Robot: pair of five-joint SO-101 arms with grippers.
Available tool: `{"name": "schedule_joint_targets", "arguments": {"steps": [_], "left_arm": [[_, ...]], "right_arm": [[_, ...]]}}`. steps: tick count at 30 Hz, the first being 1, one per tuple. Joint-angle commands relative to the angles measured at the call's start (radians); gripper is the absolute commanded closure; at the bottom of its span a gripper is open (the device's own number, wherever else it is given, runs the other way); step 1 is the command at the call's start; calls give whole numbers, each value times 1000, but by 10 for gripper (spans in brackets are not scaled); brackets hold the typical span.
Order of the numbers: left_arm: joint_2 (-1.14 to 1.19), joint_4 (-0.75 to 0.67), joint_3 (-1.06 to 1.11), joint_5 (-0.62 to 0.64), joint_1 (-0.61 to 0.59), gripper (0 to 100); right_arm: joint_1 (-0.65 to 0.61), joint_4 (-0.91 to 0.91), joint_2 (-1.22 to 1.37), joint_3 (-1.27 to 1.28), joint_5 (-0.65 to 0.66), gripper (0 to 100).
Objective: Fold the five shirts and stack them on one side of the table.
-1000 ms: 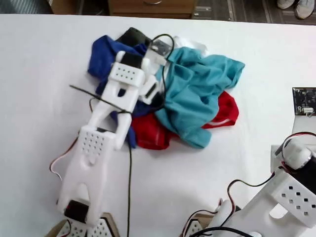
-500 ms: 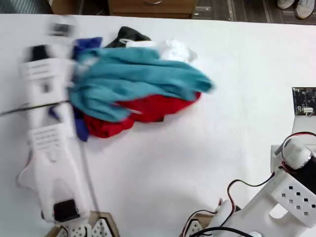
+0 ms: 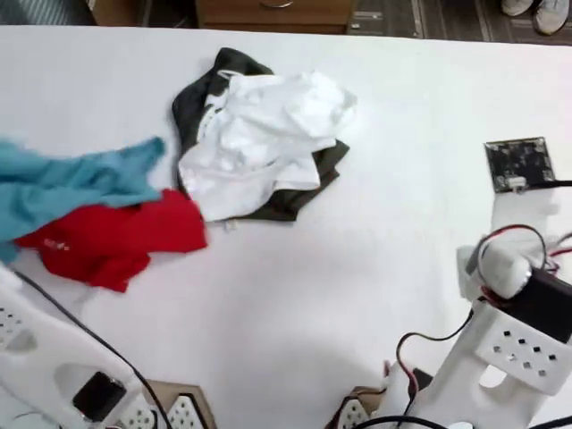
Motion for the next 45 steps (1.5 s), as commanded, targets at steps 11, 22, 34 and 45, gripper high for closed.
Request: {"name": "schedule_joint_targets", "arguments": {"steps": [11, 22, 34, 45], "left_arm": [[-126, 15, -5, -126, 236, 692], [-135, -35, 610, -54, 990, 692], [-120, -486, 857, 37, 1155, 692], [213, -453, 716, -20, 1149, 741]], "right_arm": [[-189, -15, 18, -29, -46, 764], [-87, -18, 12, -31, -35, 764], [263, -18, 12, -28, 173, 765], [323, -15, 12, -28, 189, 765]]}}
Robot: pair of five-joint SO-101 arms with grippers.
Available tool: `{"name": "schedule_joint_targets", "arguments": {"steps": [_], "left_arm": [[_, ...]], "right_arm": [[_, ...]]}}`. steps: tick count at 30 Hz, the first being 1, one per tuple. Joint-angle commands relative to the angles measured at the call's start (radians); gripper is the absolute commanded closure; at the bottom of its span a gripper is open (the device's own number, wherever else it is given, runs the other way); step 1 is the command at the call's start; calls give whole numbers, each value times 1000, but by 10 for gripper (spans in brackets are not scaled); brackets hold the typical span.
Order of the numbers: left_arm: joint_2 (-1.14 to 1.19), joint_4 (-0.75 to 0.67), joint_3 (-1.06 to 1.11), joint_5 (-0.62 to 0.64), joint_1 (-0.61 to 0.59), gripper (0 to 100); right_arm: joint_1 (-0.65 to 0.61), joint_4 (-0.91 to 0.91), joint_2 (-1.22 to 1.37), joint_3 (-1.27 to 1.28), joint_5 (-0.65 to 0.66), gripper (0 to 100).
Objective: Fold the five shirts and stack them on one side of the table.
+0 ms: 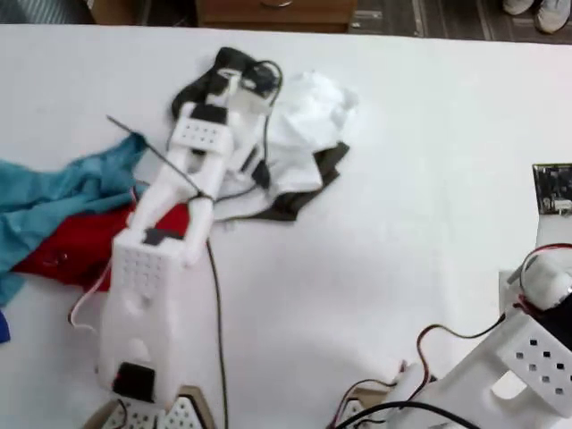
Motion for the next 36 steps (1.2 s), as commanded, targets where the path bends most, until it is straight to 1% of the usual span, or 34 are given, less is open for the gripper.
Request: {"name": "schedule_joint_targets", "arguments": {"steps": [1, 4, 5, 8, 12, 14, 17, 20, 22, 24, 26, 29, 32, 36], "left_arm": [[72, 106, -131, -5, -8, 779], [97, 207, -278, -6, -32, 948], [97, 236, -328, -5, -41, 987], [95, 344, -510, 18, -64, 980], [95, 531, -783, 61, -104, 979], [84, 545, -860, 97, -155, 980], [3, 542, -875, 124, -282, 980], [-106, 542, -852, 124, -428, 980], [-198, 542, -811, 114, -546, 980], [-290, 542, -766, 64, -666, 980], [-374, 542, -708, 14, -795, 980], [-456, 542, -567, -72, -956, 980], [-466, 540, -366, -203, -1046, 978], [-466, 500, -61, -361, -1100, 976]], "right_arm": [[2, -15, 7, -28, 6, 765], [-1, -15, 7, -28, 5, 765], [-2, -15, 7, -28, 5, 765], [-2, -15, 7, -28, 0, 765], [-5, -16, 7, 11, -2, 765], [-24, -30, 8, 52, -2, 765], [-44, -65, 7, 117, -3, 765], [-73, -99, 7, 160, -5, 765], [-99, -114, 7, 178, -5, 765], [-125, -122, 7, 184, -17, 765], [-153, -125, 7, 184, -68, 765], [-219, -128, 7, 183, -124, 765], [-305, -128, 7, 183, -176, 765], [-412, -128, 7, 183, -222, 765]]}}
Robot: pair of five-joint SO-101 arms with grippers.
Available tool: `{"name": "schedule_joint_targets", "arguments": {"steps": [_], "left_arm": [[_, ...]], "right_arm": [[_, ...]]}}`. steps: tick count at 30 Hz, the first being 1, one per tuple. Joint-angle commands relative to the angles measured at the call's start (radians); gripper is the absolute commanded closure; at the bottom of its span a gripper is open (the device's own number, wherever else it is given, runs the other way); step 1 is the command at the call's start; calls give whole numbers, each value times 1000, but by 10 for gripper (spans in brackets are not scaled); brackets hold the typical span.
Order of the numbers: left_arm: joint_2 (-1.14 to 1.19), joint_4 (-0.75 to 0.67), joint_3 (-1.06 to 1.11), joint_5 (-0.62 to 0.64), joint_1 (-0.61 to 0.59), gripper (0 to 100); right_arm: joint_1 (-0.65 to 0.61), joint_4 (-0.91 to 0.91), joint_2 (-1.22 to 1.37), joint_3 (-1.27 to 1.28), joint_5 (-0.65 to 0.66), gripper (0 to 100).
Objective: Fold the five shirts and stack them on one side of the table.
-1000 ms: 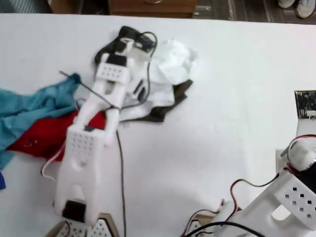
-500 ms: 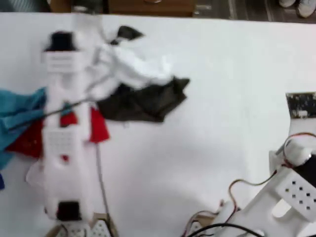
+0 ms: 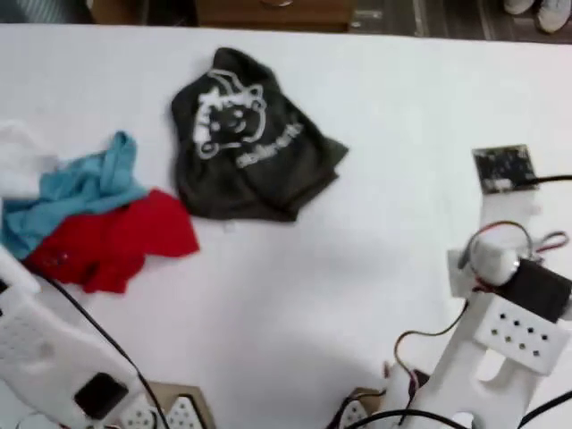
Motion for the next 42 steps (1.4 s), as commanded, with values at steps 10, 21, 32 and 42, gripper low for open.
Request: {"name": "schedule_joint_targets", "arguments": {"steps": [10, 21, 32, 42], "left_arm": [[-77, -17, 116, -104, -8, 682], [-64, 15, 150, 160, 525, 676], [-66, -313, 809, 221, 608, 676], [-66, -396, 796, -60, 146, 696]], "right_arm": [[-180, -10, 7, -6, -25, 765], [-199, -67, 16, -3, -26, 765], [-199, -90, 8, -3, -26, 765], [-205, -97, 15, -6, -26, 765]]}}
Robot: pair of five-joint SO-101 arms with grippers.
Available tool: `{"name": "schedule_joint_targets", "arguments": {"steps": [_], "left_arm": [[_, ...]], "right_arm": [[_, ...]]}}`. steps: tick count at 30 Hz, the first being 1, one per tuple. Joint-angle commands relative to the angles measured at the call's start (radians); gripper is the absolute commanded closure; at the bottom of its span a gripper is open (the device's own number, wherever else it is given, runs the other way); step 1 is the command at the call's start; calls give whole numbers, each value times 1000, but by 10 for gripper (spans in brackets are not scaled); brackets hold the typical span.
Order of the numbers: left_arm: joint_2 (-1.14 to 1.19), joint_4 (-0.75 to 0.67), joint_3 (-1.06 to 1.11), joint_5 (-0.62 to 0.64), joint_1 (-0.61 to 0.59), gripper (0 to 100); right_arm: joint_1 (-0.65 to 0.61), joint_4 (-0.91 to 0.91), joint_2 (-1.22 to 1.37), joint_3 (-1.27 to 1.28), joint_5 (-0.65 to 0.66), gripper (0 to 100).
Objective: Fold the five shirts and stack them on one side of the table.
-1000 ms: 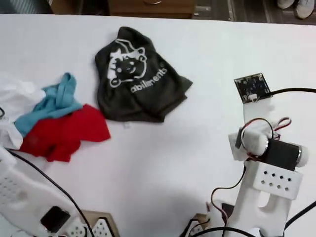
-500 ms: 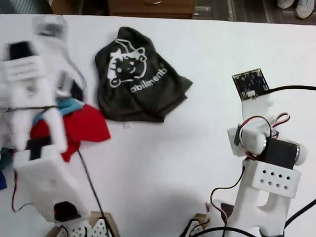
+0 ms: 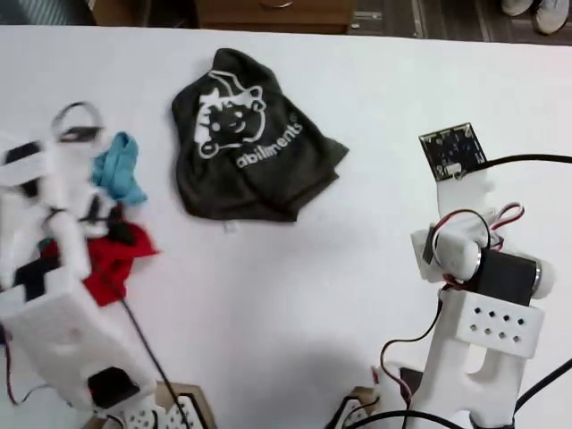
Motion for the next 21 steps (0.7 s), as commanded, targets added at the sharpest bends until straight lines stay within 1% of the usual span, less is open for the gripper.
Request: {"name": "schedule_joint_targets", "arguments": {"steps": [1, 3, 6, 8, 10, 12, 15, 18, 21], "left_arm": [[-58, -26, -84, -83, -196, 708], [-60, -20, -140, -98, -267, 724], [-69, 0, -232, -97, -330, 725], [-66, 58, -317, -98, -342, 724], [-61, 140, -406, -103, -325, 718], [-61, 233, -492, -114, -278, 692], [-64, 368, -608, -107, -141, 667], [-69, 385, -687, -34, 23, 668], [-57, 381, -759, 49, 190, 668]], "right_arm": [[-5, -16, 7, -6, -5, 765], [-5, -16, 7, -6, -5, 765], [-7, -36, 8, -3, -5, 765], [-7, -82, 10, 0, -6, 765], [-7, -147, 12, 15, -34, 765], [-15, -217, 12, 46, -75, 765], [-82, -265, 12, 112, -86, 765], [-145, -268, 12, 169, -89, 764], [-160, -268, 10, 192, -84, 764]]}}
